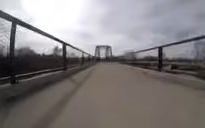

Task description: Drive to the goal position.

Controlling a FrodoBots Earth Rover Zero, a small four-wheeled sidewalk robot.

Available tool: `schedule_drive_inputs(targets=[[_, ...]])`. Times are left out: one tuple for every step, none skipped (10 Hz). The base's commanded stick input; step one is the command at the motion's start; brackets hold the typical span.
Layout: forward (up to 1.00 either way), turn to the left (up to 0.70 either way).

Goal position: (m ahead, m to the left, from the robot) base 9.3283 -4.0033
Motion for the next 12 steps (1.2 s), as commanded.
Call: schedule_drive_inputs(targets=[[1.0,0.0],[1.0,0.0],[1.0,0.0],[1.0,0.0],[1.0,0.0],[1.0,0.0],[1.0,0.0],[1.0,0.0],[1.0,0.0],[1.0,0.0],[1.0,0.0],[1.0,0.0]])
